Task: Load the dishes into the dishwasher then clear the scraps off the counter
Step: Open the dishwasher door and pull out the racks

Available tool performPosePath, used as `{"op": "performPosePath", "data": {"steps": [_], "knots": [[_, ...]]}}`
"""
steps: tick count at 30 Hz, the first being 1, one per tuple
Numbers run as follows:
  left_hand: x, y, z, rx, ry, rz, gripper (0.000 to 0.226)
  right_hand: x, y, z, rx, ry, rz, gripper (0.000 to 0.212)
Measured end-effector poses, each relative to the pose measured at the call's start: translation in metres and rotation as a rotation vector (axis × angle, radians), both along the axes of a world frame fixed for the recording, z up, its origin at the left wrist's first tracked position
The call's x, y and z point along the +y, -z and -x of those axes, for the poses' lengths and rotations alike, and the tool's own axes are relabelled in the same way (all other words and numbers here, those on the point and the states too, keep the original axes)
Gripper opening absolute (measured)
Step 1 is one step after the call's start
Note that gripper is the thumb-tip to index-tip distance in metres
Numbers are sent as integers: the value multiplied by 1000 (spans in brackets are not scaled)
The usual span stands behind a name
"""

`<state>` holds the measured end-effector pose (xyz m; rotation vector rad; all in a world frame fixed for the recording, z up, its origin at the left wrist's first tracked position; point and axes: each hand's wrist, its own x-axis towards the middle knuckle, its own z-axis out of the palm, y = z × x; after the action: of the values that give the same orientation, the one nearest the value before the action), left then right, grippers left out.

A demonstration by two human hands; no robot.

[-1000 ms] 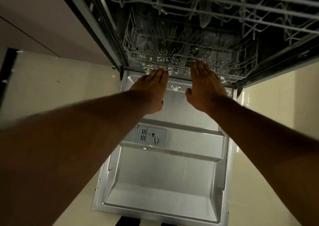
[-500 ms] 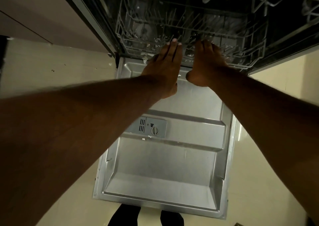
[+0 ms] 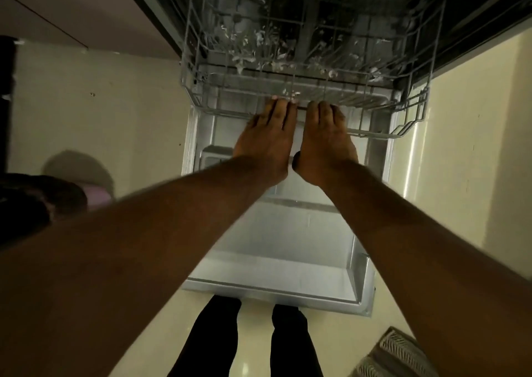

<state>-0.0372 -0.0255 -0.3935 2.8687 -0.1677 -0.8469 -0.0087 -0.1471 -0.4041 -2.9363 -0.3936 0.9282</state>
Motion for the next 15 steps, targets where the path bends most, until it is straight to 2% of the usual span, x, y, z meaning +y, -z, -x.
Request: {"op": "performPosePath", "data": {"steps": [4,15], "knots": [[-6,-6,44,28,-14,11,110,-8,-5,46,10,22,-27,118],[-5,-23,166,198,6,70,101,-24,-33,169,184,100,-118,99]]}}
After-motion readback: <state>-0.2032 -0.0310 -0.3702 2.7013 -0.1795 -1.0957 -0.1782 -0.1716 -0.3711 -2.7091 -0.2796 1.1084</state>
